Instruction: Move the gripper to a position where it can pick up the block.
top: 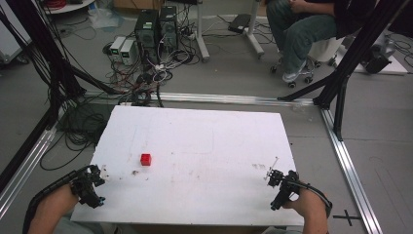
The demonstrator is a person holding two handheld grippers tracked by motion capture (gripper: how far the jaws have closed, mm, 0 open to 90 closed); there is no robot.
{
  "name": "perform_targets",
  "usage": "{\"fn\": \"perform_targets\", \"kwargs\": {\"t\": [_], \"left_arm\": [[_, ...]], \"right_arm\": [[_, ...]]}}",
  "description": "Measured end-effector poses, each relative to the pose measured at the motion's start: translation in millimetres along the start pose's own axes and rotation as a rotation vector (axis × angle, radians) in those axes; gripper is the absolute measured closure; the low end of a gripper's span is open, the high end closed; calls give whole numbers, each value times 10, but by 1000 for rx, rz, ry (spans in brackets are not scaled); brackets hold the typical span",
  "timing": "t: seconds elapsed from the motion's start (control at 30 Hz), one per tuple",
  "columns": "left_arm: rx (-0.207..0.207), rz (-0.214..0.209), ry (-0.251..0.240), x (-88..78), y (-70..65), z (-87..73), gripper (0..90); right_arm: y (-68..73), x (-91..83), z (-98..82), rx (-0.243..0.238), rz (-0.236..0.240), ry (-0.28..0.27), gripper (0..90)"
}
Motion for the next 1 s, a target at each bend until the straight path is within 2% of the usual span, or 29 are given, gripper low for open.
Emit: {"fn": "perform_targets", "kwargs": {"t": [0.73,1.0], "left_arm": [[3,7,-5,-15,-10,-4,209],[27,9,-14,-25,-22,15,209]], "right_arm": [[25,14,-7,3,16,-4,53],[22,6,-23,1,16,-13,53]]}}
Point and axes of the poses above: each handheld gripper's, and its own axes: x roughly forward along the jaws, z roughly out of its top, y roughly to its left, the point moved 3 cm from there along x, roughly forward along the jaws, and after that the axes turned 6 degrees about y, right-handed, at the moved point
